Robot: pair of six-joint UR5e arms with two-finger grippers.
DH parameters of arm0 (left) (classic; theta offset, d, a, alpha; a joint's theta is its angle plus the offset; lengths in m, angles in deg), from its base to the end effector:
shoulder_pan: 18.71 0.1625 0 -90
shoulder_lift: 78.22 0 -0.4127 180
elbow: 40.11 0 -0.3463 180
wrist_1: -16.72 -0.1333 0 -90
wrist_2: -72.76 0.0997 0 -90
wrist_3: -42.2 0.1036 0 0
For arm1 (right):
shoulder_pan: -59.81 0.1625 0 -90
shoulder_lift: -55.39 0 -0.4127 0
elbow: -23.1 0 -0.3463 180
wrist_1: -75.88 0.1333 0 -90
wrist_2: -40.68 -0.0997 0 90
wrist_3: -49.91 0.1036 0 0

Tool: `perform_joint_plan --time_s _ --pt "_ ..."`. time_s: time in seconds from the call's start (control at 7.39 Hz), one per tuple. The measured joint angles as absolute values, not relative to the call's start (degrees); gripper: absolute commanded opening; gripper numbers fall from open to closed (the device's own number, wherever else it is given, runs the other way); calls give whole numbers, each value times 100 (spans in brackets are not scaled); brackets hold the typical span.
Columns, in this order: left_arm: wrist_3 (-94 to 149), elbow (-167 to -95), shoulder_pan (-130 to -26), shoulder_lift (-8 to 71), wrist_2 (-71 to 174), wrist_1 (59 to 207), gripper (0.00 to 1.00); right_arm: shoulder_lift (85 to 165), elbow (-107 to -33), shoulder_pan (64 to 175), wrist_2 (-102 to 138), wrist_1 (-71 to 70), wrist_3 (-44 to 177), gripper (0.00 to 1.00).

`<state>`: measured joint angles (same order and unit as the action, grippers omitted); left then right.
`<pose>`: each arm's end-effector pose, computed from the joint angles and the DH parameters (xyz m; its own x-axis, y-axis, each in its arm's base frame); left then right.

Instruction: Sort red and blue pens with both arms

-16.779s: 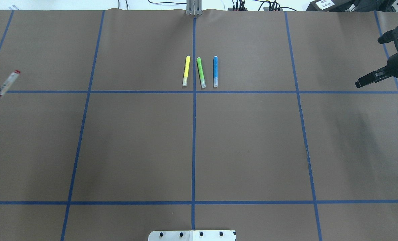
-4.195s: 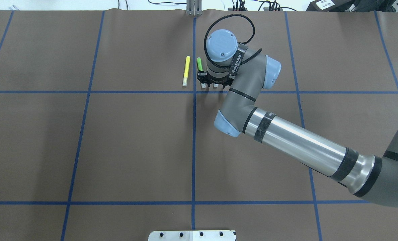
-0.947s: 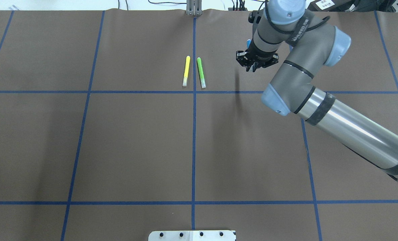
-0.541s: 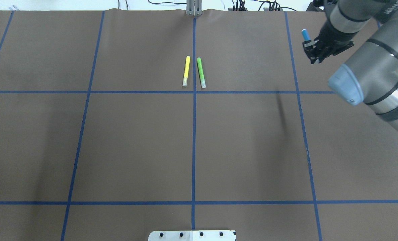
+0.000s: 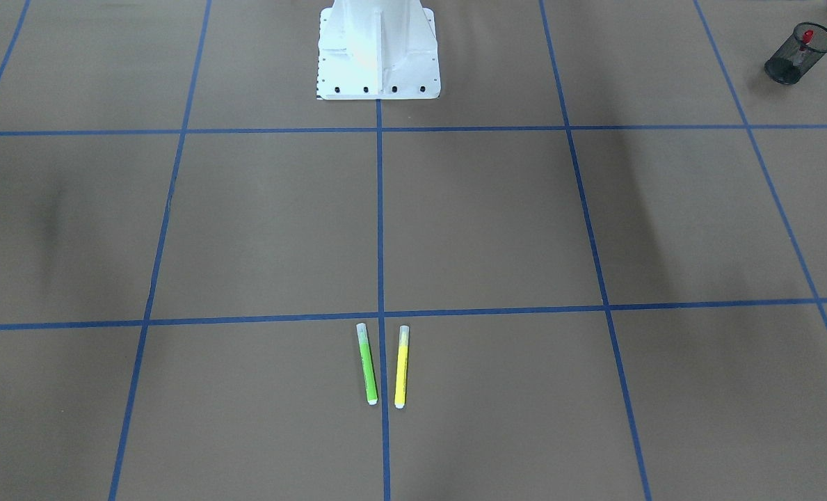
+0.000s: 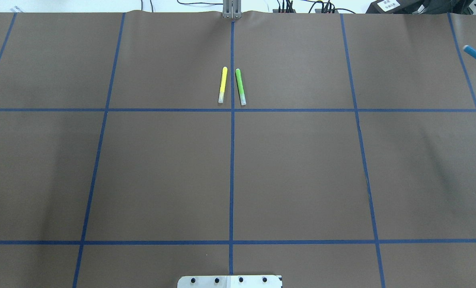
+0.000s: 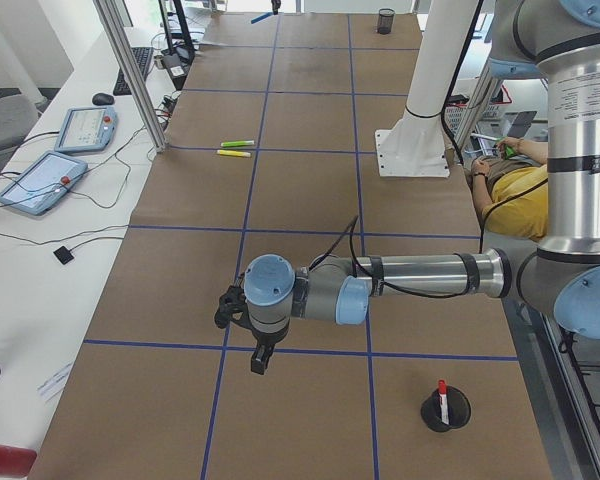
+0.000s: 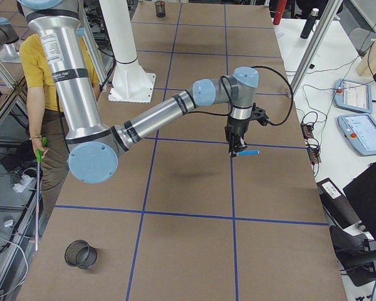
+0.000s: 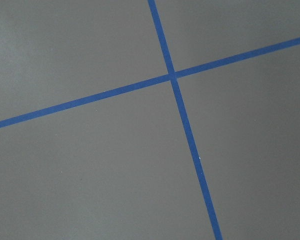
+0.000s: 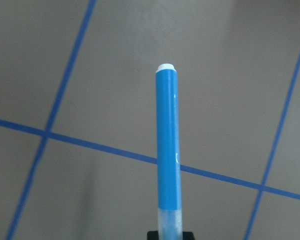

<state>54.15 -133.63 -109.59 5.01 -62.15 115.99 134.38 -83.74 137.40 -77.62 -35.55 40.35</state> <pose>-0.0664 -0.4030 0.6545 0.6971 0.2677 -0.6652 -0.1319 0.9597 0.2480 -0.0240 -0.5008 0.4853 0.8013 -0.3988 0.4460 0.3515 0.9170 0.1885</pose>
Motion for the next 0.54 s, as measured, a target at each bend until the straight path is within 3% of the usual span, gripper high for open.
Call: perform_joint_plan --time_s 0.54 --pt "5415 -13363 -10959 501 -6215 11685 100 15031 -8362 15372 -7975 -3581 2717 0"
